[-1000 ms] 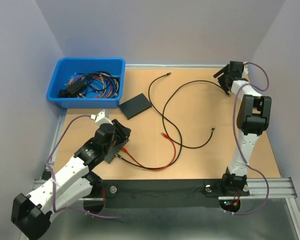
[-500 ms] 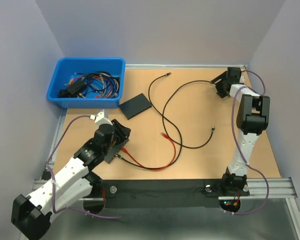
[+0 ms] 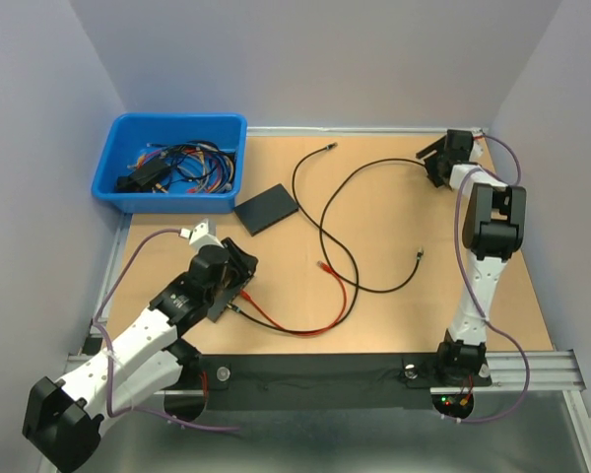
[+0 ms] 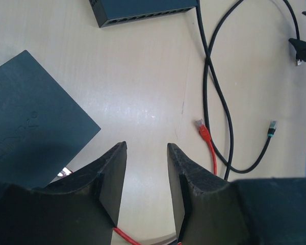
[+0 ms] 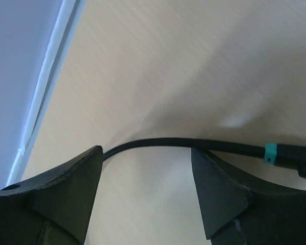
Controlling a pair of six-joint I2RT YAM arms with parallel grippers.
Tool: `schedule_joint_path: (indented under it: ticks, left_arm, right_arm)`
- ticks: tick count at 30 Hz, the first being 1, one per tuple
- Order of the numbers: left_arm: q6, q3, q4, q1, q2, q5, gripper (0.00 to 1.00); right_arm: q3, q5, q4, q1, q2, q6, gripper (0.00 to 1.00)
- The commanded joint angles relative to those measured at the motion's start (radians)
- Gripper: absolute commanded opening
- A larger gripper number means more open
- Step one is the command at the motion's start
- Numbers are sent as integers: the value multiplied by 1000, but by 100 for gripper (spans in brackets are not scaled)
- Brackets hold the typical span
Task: Insert the plug into the switch port
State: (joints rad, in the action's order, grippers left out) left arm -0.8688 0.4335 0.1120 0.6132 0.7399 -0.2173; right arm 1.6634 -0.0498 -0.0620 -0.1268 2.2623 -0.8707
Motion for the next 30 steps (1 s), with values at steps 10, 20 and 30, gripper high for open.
schedule_joint_path:
  ticks: [10,20,30]
  left_arm:
    - [16,-29,-28,-6,16,1,48]
    - [30,-35,-32,-9,10,2,48]
    - [30,-16,-35,-10,10,9,48]
  right_arm:
    - [117,-32,-2,-8,198,-99,41]
    - [183,8,-1,-8,232,-57,0]
    - [174,101,30,-8,80,56,0]
